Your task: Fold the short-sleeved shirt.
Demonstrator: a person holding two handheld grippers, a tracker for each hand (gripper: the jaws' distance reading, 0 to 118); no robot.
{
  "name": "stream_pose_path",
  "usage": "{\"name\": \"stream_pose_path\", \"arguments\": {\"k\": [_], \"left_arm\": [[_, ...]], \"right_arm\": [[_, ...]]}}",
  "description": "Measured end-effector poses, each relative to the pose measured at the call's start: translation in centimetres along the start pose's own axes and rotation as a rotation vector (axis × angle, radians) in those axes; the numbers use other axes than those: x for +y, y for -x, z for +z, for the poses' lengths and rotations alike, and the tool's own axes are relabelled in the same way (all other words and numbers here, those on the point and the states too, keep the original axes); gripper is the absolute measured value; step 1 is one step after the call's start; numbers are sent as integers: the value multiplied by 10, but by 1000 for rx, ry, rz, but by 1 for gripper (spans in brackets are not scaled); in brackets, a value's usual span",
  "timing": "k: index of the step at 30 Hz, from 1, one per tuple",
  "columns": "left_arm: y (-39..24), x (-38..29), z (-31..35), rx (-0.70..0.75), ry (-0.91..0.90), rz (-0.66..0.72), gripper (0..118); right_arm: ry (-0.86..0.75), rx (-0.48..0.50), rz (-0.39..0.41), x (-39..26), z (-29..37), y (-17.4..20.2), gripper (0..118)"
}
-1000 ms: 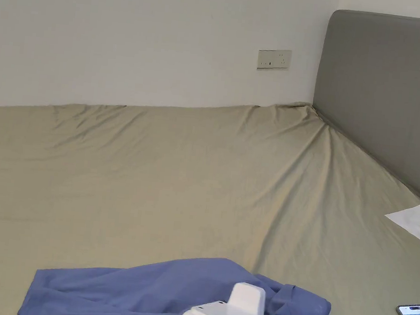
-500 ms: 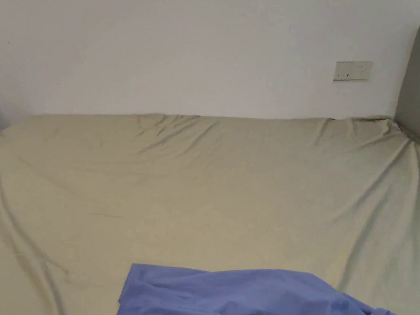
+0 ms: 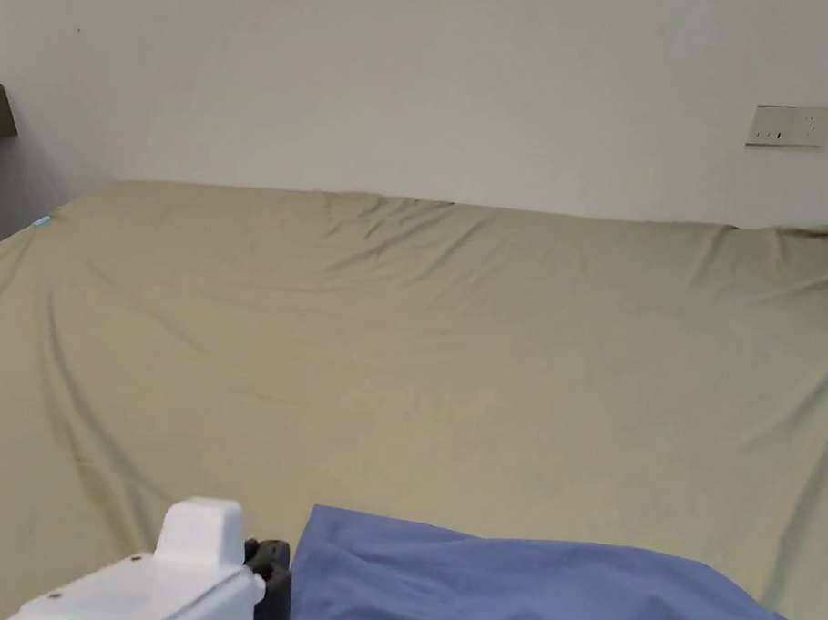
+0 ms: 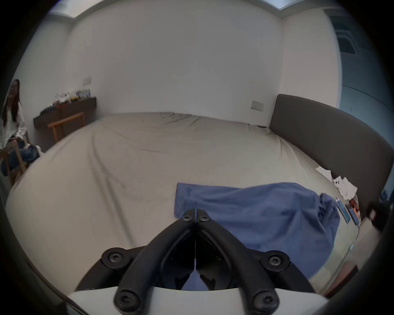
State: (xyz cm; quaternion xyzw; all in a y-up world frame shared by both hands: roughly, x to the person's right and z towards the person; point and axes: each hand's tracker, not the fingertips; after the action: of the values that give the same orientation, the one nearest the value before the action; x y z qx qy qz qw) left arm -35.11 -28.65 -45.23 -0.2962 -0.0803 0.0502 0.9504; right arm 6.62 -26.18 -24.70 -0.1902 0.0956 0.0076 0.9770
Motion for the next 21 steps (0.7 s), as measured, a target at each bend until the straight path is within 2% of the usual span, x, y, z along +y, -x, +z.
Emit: {"name": "stream_pose_path", "arguments": {"k": [1, 2, 3, 4, 5, 6, 8, 12, 13, 14, 15, 16, 18, 20, 21], "left_arm": [[2, 12, -29, 4, 57, -12, 4], [4, 22, -54, 25, 109, -28, 19], [6, 28, -76, 26, 133, -34, 48], [13, 34, -98, 37, 153, -30, 93], [15, 37, -115, 50, 180, -37, 115], [18, 40, -129, 64, 173, -38, 118], [22, 43, -151, 79, 182, -27, 109], [21, 26, -187, 129, 281, -38, 105], [17, 20, -191, 139, 304, -61, 97], [13, 13, -192, 128, 326, -76, 96], [6, 8, -184, 167, 247, -111, 94], [1, 4, -175, 166, 199, -124, 77], [-12, -6, -164, 138, 180, -86, 55], [-27, -11, -160, 157, 159, -224, 51], [-32, -13, -159, 166, 153, -258, 40]], "right_arm": [[10, 7, -10, -3, -5, -1, 1], [17, 11, -19, -2, -9, -1, 1], [21, 13, -22, -2, -13, -1, 1], [22, 14, -23, -2, -16, 0, 1], [25, 15, -20, -1, -18, 0, 1], [31, 14, -17, -1, -21, 1, 1], [38, 17, -18, -2, -26, 0, 1], [60, 26, -27, -3, -34, -1, 1], [63, 26, -25, -2, -36, 0, 1], [64, 27, -23, -2, -37, -1, 1], [66, 29, -23, -2, -38, -2, 1], [67, 29, -23, -2, -39, -3, 1], [63, 27, -28, -2, -40, -4, 1], [64, 26, -47, -4, -42, -6, 1], [65, 23, -56, -4, -42, -6, 1]]}}
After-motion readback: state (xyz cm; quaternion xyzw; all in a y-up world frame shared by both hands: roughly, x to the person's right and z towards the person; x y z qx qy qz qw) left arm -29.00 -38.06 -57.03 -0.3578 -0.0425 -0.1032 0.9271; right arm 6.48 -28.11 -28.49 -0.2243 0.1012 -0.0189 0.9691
